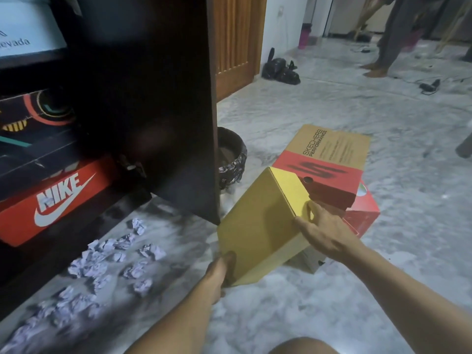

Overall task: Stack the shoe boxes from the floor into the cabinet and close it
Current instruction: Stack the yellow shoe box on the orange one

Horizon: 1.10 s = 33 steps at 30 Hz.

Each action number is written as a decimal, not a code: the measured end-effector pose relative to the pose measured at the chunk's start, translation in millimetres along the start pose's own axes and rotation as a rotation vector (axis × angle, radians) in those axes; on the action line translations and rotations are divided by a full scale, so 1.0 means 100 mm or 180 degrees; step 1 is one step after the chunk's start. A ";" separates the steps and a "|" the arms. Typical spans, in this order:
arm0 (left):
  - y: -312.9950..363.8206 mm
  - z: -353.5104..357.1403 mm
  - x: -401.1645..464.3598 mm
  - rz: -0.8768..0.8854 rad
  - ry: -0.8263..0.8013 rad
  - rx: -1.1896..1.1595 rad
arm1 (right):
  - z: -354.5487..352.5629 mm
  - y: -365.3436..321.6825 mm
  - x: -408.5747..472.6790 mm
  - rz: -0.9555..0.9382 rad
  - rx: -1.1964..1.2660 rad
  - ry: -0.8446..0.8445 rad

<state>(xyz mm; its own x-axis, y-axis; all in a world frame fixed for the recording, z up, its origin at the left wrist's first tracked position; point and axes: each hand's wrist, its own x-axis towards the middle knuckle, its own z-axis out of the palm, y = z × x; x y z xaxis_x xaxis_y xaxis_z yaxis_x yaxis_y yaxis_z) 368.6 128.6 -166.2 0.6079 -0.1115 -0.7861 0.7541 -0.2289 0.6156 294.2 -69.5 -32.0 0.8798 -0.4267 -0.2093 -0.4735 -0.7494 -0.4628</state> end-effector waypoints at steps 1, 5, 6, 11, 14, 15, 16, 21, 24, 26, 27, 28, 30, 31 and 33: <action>-0.05 0.01 0.04 -0.0041 -0.0028 -0.0059 | 0.00 -0.01 -0.01 -0.0122 -0.0113 -0.0052; -0.17 0.03 0.11 -0.0150 -0.0086 -0.0419 | 0.01 -0.01 -0.01 -0.0255 -0.0273 -0.0160; -0.17 0.01 0.08 -0.0186 -0.0096 -0.0458 | 0.02 0.00 -0.01 -0.0232 -0.0204 -0.0157; -0.21 -0.19 0.02 -0.0032 -0.0218 -0.0369 | 0.01 -0.05 -0.02 -0.0398 0.0037 -0.0044; -0.18 -0.38 -0.11 0.0146 -0.0125 -0.0340 | -0.09 -0.16 -0.06 -0.0372 0.0280 -0.0005; -0.15 -0.47 -0.19 0.0179 -0.0095 -0.0311 | -0.14 -0.22 -0.09 -0.0316 0.0344 -0.0053; -0.12 -0.57 -0.26 0.0225 -0.0109 -0.0282 | -0.19 -0.27 -0.11 -0.0264 0.0390 -0.0070; 0.10 -1.08 -0.76 0.0454 -0.0372 -0.0291 | -0.36 -0.56 -0.35 -0.0178 0.0554 -0.0006; 0.26 -1.46 -1.13 0.0654 -0.0383 -0.0246 | -0.37 -0.76 -0.48 -0.0313 0.0779 0.0034; 0.38 -1.74 -1.43 0.0809 -0.0200 -0.0075 | -0.37 -0.92 -0.55 -0.0455 0.0756 0.0033; 0.43 -1.89 -1.57 0.0893 -0.0026 -0.0001 | -0.37 -1.03 -0.59 -0.0556 0.0704 0.0043; 0.48 -2.03 -1.70 0.0998 0.0145 0.0034 | -0.38 -1.14 -0.64 -0.0665 0.0677 0.0014; 0.58 -2.32 -2.00 0.1254 0.0476 0.0084 | -0.40 -1.37 -0.74 -0.0931 0.0745 -0.0106; 0.63 -2.47 -2.13 0.1382 0.0620 0.0070 | -0.41 -1.49 -0.78 -0.1084 0.0799 -0.0178; 0.72 -2.74 -2.43 0.1635 0.0898 0.0042 | -0.43 -1.74 -0.82 -0.1467 0.0824 -0.0204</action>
<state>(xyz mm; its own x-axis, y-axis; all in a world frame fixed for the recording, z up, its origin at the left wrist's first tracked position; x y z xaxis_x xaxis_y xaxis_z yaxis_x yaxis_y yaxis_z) 343.7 404.1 84.2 0.9388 0.0500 -0.3409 0.3431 -0.2259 0.9117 303.0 74.4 102.6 0.9988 -0.0447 0.0175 -0.0187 -0.6989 -0.7150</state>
